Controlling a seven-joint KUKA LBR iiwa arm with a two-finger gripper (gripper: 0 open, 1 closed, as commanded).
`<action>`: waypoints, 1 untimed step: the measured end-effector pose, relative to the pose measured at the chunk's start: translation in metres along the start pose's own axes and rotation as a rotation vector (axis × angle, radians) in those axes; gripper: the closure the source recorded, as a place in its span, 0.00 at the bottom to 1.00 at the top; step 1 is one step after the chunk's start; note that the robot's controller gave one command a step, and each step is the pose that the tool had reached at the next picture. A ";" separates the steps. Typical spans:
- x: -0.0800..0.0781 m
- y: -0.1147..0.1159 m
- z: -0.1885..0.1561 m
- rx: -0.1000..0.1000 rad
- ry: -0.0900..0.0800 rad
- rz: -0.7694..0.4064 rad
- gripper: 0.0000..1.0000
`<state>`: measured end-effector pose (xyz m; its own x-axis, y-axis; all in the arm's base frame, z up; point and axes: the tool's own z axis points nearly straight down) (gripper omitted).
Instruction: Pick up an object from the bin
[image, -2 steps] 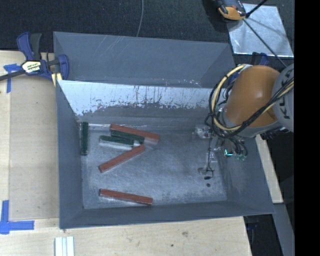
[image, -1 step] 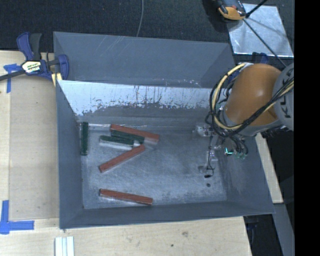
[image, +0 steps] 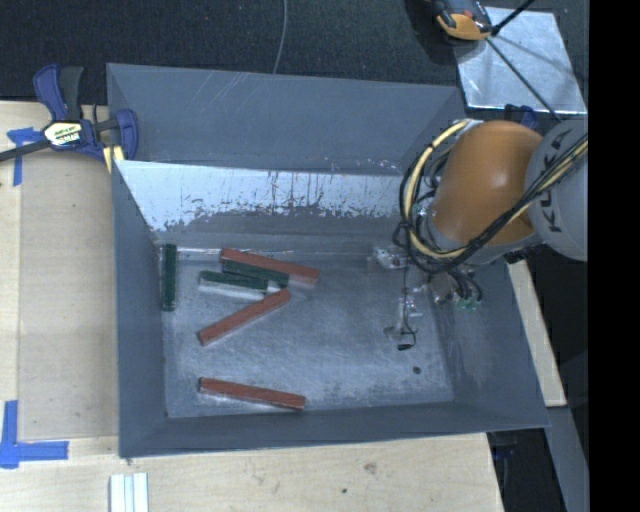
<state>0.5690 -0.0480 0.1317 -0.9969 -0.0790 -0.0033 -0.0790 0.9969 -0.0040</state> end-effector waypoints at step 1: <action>-0.042 0.030 0.026 -0.004 -0.007 -0.110 0.00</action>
Offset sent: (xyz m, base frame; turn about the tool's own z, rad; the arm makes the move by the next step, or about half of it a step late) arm 0.0362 0.0659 -0.0366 -0.0548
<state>0.6087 -0.0147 0.1058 -0.9821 -0.1878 -0.0101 -0.1878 0.9822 -0.0005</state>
